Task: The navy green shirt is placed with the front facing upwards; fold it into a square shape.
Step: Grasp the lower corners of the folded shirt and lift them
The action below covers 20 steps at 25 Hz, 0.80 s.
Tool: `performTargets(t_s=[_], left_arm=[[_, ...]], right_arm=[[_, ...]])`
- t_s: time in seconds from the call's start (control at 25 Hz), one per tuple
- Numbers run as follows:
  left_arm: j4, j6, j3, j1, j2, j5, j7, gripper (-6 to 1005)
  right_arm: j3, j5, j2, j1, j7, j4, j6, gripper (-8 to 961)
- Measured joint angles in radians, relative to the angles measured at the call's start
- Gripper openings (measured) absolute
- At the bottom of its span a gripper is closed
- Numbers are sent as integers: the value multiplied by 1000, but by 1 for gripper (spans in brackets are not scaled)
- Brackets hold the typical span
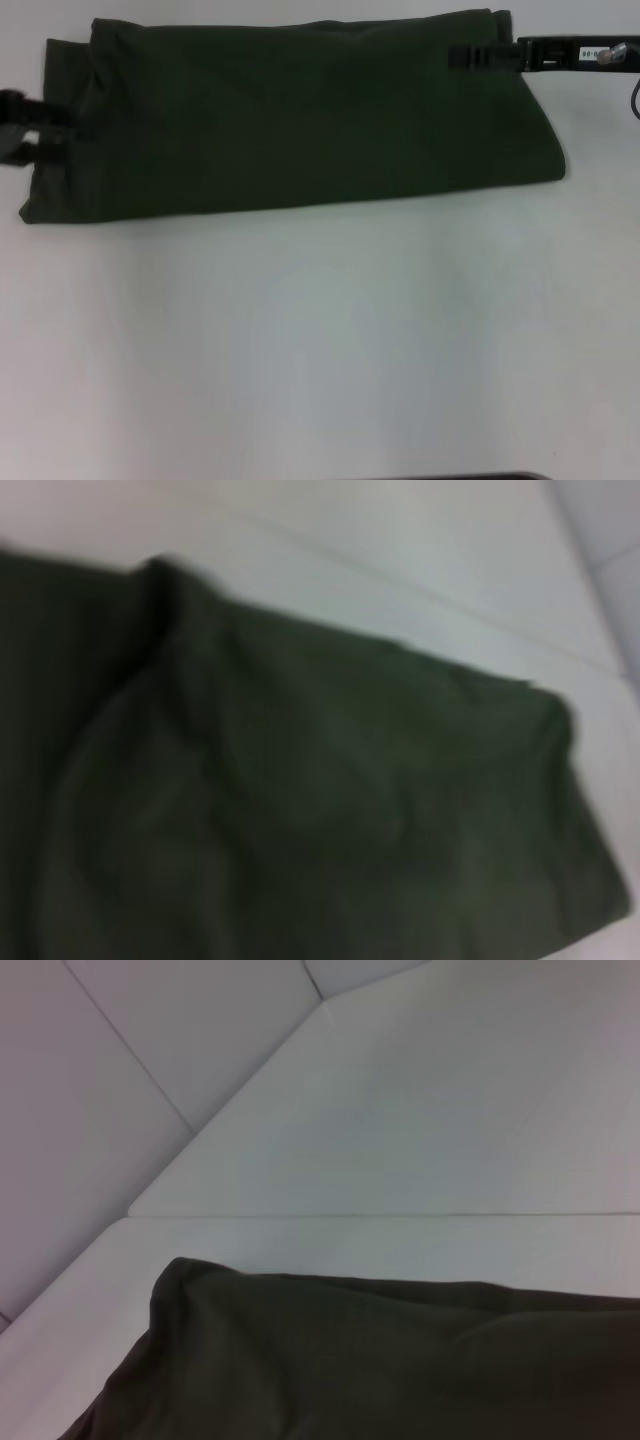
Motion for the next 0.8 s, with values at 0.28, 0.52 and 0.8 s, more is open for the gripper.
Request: performTargets(t_s=[0.28,0.52,0.8], left_arm=[[-38,-57,-39,-14,18,126,-38,677],[-121,-177,-34,-69,16,257,-64,656],[-183,-271,-8,-123,10,394,-110,632]], right_arm=[[1,-66,-10,5,58,0,-9,927],[-1,-93,-20,0,97,-3,-17,926],[7,-135,-39,-12,154,-5,-49,923]])
